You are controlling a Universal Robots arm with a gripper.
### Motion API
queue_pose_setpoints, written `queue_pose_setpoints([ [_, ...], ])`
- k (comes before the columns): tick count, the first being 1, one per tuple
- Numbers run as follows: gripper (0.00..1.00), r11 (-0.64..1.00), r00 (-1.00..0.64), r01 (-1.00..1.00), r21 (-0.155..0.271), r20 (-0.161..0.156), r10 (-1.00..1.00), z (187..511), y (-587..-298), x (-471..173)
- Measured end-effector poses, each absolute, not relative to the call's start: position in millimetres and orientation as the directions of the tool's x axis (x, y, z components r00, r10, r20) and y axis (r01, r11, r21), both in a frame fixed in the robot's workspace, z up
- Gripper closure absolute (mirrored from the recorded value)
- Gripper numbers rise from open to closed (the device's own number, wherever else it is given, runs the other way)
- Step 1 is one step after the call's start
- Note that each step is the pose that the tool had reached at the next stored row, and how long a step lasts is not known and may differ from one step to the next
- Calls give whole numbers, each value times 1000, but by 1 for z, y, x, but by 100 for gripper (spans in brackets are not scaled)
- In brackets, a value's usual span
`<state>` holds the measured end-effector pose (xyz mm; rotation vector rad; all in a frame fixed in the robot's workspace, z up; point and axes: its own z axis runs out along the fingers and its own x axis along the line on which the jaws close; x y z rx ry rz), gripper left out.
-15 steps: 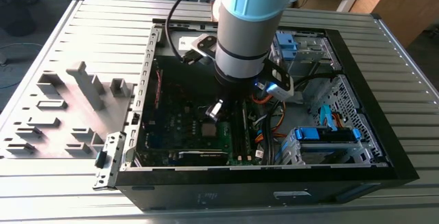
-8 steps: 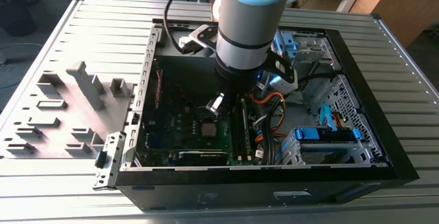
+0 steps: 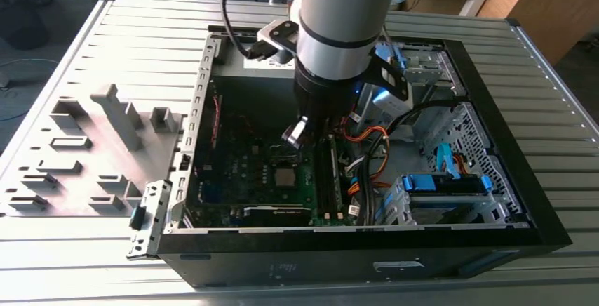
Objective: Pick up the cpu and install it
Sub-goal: 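Close the cpu cover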
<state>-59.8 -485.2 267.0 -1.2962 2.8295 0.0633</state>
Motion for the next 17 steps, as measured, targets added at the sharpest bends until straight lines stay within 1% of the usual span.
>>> queue_pose_setpoints([
  [17, 89, 650, -650, -760, 25, -43, -759, 261, -471, -60],
])
